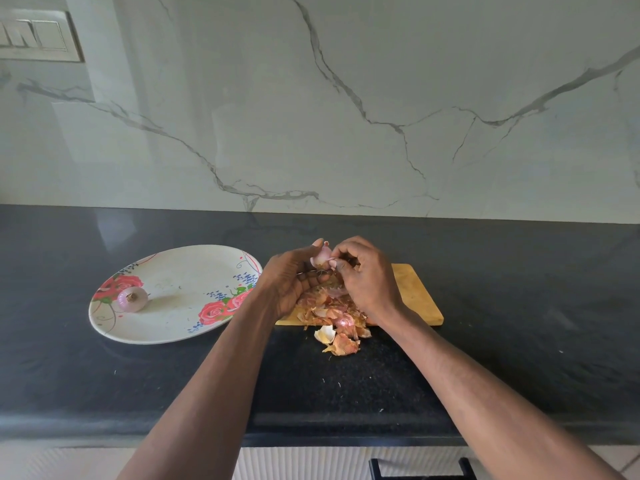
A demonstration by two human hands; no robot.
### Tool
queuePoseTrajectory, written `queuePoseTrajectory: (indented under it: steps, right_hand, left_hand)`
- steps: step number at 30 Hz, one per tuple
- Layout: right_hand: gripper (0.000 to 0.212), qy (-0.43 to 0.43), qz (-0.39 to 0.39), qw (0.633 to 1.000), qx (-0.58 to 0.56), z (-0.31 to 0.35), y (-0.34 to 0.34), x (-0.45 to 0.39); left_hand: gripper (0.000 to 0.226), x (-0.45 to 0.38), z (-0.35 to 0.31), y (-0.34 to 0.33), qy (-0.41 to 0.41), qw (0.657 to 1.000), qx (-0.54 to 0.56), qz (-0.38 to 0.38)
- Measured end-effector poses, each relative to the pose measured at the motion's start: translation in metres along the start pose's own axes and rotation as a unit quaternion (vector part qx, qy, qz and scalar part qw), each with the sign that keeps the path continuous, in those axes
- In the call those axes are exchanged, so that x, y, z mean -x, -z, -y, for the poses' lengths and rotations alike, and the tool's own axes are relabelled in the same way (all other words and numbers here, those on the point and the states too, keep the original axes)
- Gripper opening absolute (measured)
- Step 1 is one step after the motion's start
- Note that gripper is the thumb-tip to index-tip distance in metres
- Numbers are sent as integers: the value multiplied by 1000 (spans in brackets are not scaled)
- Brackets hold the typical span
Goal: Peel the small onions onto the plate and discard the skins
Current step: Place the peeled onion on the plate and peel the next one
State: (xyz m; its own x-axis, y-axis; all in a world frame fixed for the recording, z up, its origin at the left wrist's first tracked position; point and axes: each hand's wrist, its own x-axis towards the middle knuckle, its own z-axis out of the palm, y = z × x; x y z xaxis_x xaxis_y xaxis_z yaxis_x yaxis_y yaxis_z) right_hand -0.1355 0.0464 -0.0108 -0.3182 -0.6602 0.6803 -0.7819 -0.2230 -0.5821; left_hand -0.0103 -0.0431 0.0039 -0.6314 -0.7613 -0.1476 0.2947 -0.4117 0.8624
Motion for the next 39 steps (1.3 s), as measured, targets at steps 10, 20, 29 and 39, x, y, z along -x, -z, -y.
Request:
queuePoseTrajectory:
  steps: [10, 20, 29, 39]
  right_hand:
    - [6, 5, 38, 999, 17, 0, -7, 3]
    - [19, 4, -1, 999, 36, 0, -6, 1]
    - [11, 36, -35, 997, 65, -1, -2, 2]
    - [23, -134, 6, 985, -105, 2, -2, 0]
  left_hand:
    - [11, -3, 1, 0, -9, 1000, 18, -13]
    - [21, -7, 2, -1, -51, 997, 44, 35]
    - [15, 0, 0, -3, -49, 993, 19, 106]
    - [29, -5, 0, 3, -80, 992, 60, 73]
